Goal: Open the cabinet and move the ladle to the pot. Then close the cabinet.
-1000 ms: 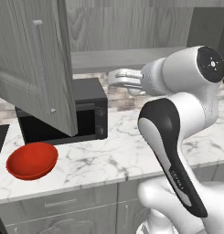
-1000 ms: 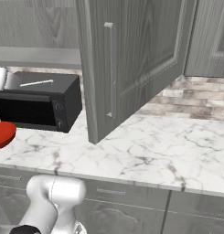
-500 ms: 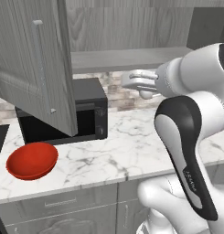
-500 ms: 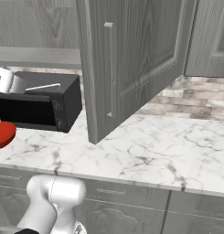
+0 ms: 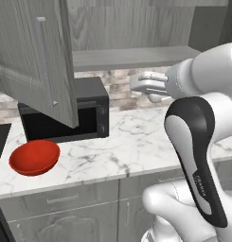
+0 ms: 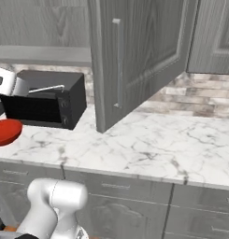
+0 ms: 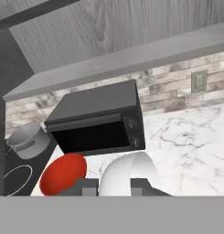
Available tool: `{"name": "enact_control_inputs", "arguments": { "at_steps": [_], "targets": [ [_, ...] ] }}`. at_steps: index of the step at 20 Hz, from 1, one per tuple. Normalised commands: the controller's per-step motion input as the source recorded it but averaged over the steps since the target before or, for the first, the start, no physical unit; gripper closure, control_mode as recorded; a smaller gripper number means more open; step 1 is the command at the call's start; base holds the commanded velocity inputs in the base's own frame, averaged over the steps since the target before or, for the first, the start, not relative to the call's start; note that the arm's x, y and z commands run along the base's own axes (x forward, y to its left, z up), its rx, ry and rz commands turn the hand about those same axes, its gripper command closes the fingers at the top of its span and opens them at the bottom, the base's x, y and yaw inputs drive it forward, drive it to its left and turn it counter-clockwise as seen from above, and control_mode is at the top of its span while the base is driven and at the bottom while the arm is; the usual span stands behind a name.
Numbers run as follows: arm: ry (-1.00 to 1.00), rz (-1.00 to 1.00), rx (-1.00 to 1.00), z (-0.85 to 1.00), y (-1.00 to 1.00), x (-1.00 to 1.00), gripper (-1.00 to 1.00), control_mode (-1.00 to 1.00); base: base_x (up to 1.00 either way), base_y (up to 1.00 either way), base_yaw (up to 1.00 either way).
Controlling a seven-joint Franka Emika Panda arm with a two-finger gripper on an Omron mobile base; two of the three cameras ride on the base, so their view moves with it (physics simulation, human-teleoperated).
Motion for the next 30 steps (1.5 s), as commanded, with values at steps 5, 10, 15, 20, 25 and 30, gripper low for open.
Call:
{"name": "enact_control_inputs", "arguments": {
  "at_steps": [5,10,15,20,25,30],
  "targets": [
    [0.0,0.0,0.0,0.0,0.0,0.0,1.0,1.0,-1.0,0.0,0.0],
    [0.0,0.0,0.0,0.0,0.0,0.0,1.0,1.0,-0.94,0.16,0.0],
    [0.0,0.0,0.0,0.0,0.0,0.0,1.0,1.0,-0.27,0.69,0.0],
    [0.0,0.0,0.0,0.0,0.0,0.0,1.0,1.0,0.0,0.98,0.0],
    [0.0,0.0,0.0,0.0,0.0,0.0,1.0,1.0,0.1,0.98,0.0],
    [0.0,0.0,0.0,0.0,0.0,0.0,1.0,1.0,0.44,0.71,0.0]
  ]
}}
